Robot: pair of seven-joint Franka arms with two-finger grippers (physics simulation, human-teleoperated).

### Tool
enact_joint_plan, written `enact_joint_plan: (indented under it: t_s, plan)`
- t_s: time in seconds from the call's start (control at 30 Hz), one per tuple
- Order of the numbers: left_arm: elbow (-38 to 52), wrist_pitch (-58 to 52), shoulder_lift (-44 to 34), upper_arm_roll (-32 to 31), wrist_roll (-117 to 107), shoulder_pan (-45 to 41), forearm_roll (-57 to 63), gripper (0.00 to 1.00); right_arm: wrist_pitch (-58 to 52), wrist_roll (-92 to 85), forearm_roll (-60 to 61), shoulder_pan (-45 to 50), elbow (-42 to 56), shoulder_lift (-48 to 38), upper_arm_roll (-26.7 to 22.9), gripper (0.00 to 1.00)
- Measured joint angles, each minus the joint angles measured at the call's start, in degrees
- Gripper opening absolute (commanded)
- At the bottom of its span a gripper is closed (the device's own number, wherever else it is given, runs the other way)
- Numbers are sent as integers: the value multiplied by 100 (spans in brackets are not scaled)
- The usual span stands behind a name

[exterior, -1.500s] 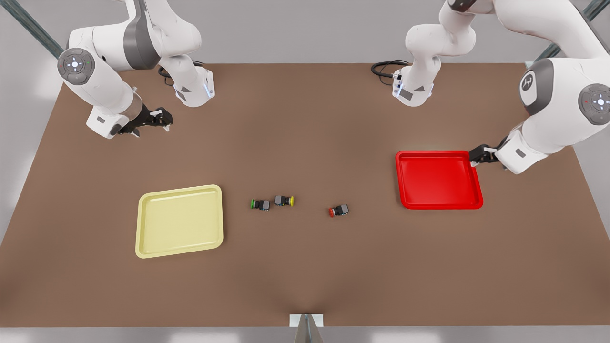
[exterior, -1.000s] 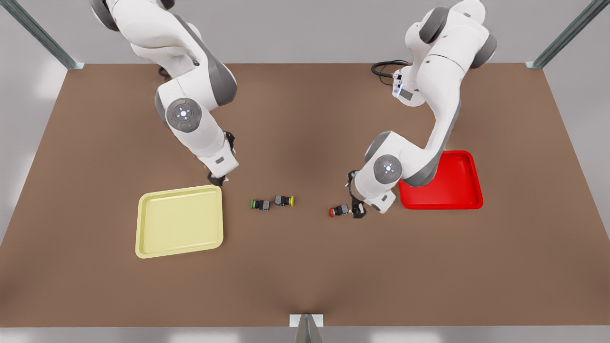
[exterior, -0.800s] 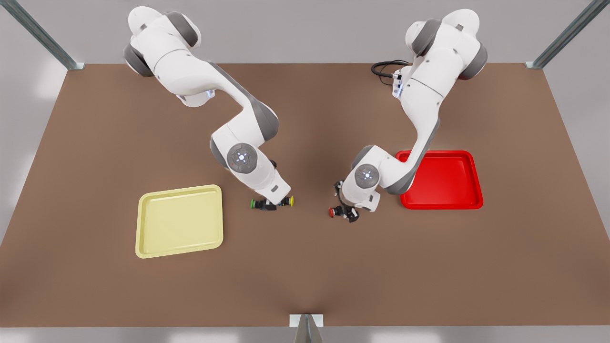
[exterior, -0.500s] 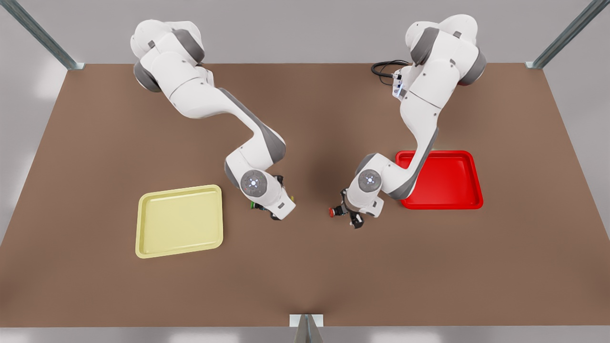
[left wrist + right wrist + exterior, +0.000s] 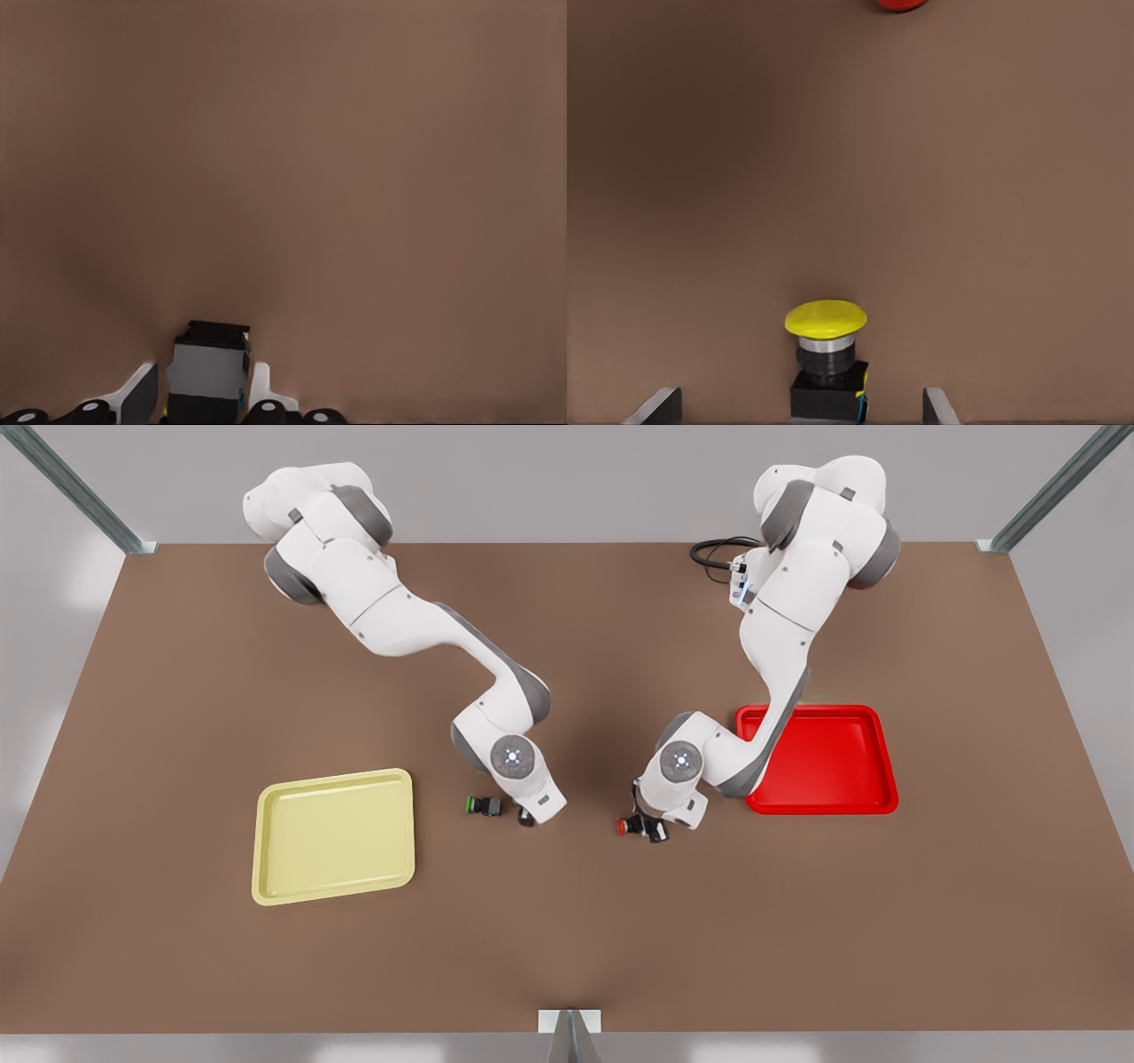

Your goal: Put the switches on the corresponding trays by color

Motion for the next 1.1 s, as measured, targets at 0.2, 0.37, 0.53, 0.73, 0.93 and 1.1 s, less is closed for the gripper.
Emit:
enact_joint_plan:
  t_s: [0.2,0.37,0.53,0.73,0.93,1.1]
  plan:
    - [0,-31,-48,-3,63,3,-22,60,547,-51,0,-29,-281,58,-72,100]
    - [1,-198,-159,5,118,3,-26,81,517,-70,0,-44,-307,93,-167,100]
    - [441,-668,221,15,281,5,-48,80,544,-91,-8,-60,-473,128,-298,100]
    - [493,-745,237,14,410,3,-159,58,758,222,-208,0,-834,-110,-308,100]
    - [501,-664,363,14,340,3,-202,55,993,449,-342,9,-1081,-168,-308,100]
    - [501,-673,356,14,348,3,-207,43,1022,441,-343,9,-1089,-127,-308,100]
